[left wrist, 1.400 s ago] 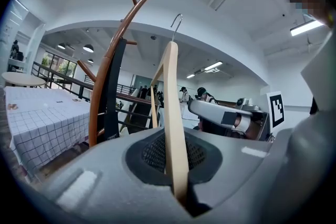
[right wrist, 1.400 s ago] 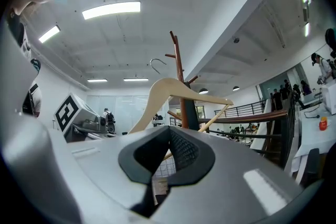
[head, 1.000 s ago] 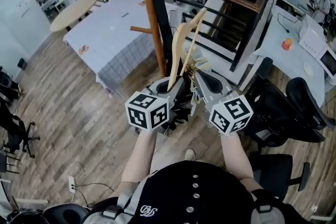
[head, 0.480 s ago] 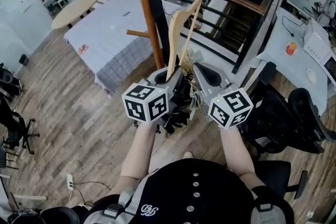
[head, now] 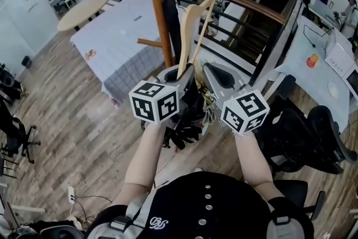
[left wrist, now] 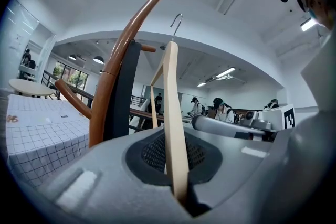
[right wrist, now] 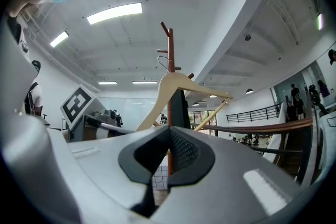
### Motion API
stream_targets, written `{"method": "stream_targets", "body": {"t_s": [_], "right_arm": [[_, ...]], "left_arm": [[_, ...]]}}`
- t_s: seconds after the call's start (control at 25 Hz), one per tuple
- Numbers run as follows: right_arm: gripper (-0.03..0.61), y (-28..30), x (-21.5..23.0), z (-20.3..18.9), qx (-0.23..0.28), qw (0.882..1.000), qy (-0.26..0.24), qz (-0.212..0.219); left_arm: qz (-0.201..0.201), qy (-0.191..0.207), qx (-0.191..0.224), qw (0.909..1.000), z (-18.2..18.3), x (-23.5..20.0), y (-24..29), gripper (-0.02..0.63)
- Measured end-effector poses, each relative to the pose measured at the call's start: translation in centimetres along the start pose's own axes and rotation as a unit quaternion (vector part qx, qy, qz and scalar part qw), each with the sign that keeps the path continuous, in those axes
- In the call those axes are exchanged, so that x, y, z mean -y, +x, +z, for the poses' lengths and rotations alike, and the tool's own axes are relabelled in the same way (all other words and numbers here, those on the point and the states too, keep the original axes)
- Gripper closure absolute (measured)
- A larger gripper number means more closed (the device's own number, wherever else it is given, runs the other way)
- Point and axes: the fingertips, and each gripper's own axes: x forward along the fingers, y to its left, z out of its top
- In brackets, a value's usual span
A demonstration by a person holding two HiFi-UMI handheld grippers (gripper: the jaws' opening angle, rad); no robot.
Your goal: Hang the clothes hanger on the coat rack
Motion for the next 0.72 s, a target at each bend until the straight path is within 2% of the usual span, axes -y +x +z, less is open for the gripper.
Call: {"method": "stream_targets", "body": {"t_s": [0.44, 0.72], "right_arm": [[0.584, 2.1, 0.9, -0.7, -0.011, 1.0, -0.004, 0.019], [0.584, 2.6, 1.4, -1.4, -0.013, 1.0, 0.008, 0.025]], "left_arm": [[0.025, -0.036, 0.009, 0.999, 0.3, -2.3, 2.7, 0.612], [0.025, -0.039, 0.002, 0.9989, 0.4, -3.1, 3.5, 0.614]]}}
